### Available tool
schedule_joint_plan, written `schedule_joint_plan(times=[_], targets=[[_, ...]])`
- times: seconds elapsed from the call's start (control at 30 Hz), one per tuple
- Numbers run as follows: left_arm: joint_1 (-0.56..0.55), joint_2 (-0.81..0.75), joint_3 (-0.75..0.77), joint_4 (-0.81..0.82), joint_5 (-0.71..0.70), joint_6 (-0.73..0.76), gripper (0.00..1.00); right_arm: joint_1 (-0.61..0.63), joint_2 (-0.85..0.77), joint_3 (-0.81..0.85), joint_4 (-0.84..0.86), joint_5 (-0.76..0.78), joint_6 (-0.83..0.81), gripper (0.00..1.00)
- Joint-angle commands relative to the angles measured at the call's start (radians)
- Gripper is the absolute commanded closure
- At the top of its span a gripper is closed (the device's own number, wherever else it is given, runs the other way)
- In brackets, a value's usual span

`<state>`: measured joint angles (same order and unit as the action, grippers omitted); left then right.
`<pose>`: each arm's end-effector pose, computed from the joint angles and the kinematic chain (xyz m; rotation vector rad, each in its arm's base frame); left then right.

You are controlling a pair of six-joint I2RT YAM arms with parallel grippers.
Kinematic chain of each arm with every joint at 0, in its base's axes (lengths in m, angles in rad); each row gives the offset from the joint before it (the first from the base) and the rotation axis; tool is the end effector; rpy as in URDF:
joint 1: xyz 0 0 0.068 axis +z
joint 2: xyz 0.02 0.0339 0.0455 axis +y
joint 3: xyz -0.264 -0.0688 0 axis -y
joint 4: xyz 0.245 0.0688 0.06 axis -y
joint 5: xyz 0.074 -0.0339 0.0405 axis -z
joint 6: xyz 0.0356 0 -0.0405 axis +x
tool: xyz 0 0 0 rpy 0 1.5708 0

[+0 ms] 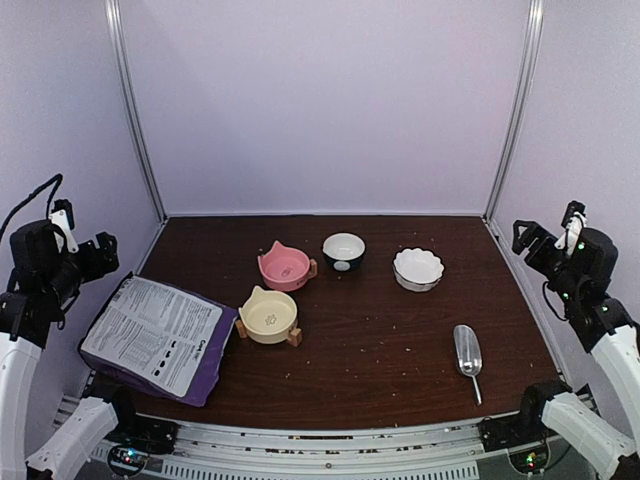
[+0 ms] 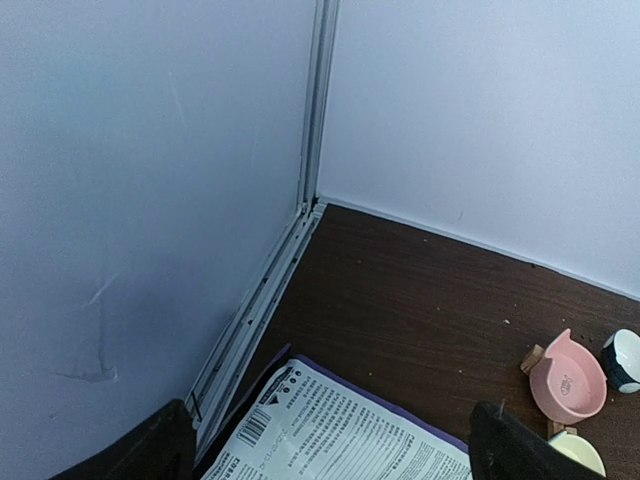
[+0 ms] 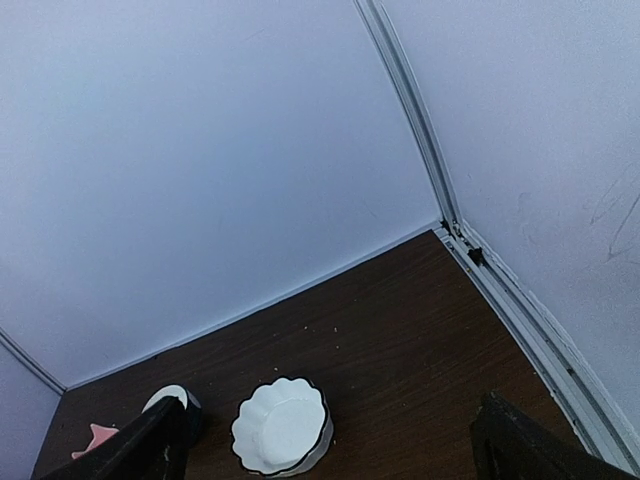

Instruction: Serve the pet food

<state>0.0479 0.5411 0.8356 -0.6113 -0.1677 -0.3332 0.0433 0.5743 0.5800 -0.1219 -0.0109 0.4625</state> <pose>0.1140 0.0114 0.3440 -0.4684 1.8240 -0.0372 0.1517 0.0070 0.3056 0.3460 1.6664 0.3880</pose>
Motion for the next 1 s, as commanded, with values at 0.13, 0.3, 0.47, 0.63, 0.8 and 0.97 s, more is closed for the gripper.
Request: schedule_joint_plan(times=[0.13,0.3,0.47,0.63,0.8,0.97], targets=[[0.004,0.007,-0.005,0.003,-0.025,-0.055,0.02,-0.003,-0.052,0.051,-0.104,0.021,0.027,0.00],[0.004,0.001,-0.036,0.032,0.052,-0.013,0.02,-0.003,0.002,0.087,-0.147,-0.026,0.009,0.00],[-0.016,0.043,-0.061,0.056,0.171,0.019,0.03,0.032,0.085,0.066,-0.116,-0.188,0.065,0.00],[-0.239,0.121,-0.034,0.015,0.033,0.015,0.06,0.232,0.153,0.050,-0.082,-0.064,0.092,0.00],[-0.543,0.241,-0.016,-0.092,-0.178,-0.092,0.08,0.407,0.210,0.048,-0.042,0.005,0.126,0.00],[-0.782,0.320,-0.062,-0.129,-0.307,-0.301,0.08,0.525,0.262,0.063,-0.040,0.075,0.134,0.00]])
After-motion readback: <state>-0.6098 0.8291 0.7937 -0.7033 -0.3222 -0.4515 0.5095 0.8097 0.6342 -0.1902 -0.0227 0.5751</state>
